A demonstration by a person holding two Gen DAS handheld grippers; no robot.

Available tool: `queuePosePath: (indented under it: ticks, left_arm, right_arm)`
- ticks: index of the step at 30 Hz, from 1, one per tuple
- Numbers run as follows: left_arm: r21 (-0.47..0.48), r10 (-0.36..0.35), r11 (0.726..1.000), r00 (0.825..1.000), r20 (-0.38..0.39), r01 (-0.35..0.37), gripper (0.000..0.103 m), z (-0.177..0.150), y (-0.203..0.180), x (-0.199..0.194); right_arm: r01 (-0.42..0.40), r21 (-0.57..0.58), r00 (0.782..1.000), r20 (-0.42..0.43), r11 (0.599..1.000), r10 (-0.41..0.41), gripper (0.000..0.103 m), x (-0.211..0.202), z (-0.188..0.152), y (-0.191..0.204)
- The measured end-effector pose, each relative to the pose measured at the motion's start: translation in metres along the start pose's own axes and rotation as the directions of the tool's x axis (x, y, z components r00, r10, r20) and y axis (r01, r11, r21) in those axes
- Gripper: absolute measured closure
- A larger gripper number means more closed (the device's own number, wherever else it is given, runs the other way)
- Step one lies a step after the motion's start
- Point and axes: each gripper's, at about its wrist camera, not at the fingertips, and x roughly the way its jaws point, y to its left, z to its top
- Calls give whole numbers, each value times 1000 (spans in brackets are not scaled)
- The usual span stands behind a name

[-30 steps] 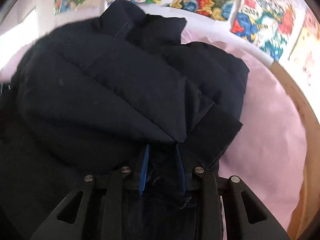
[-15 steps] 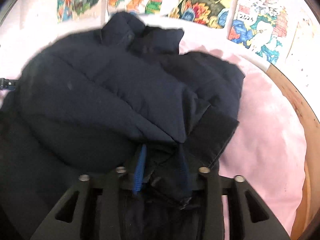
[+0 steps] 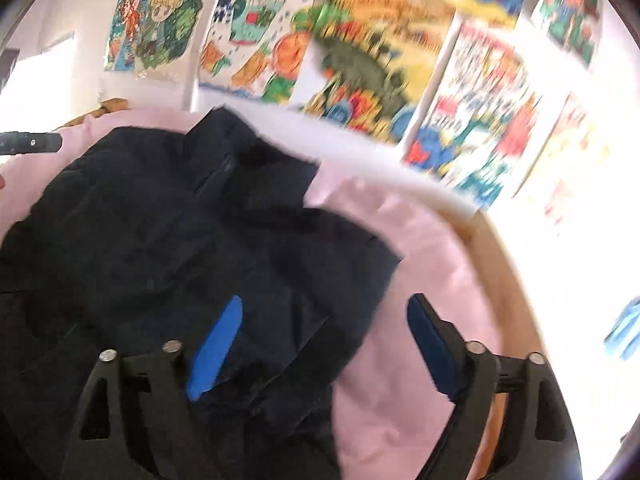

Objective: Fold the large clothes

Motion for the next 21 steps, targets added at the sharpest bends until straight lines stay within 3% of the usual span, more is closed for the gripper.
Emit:
queuePosePath:
  ticks: [3, 8, 12, 18, 21]
  left_arm:
    - [38, 24, 999, 1000, 4, -24, 0, -2, -7, -3]
    - [126, 67, 990, 998, -10, -65, 0, 12, -29, 6]
    - [172, 83, 981, 996, 36, -88, 0, 31, -46, 16]
    - [147, 127, 979, 988, 89, -139, 0, 35, -48, 40]
    - [163, 148, 974, 987, 59, -156, 0, 38, -47, 54]
  right_arm:
    - [20, -20, 998, 63, 1000, -19, 13, -20, 7, 8]
    - [16, -71, 998, 68, 997, -11, 13, -33, 15, 15]
    - [77, -135, 994, 87, 988, -66, 13, -35, 28, 15]
    - [77, -142, 995, 70, 987, -68, 13, -16, 46, 13]
    - [20, -86, 999, 43, 996, -16, 12, 13, 53, 13]
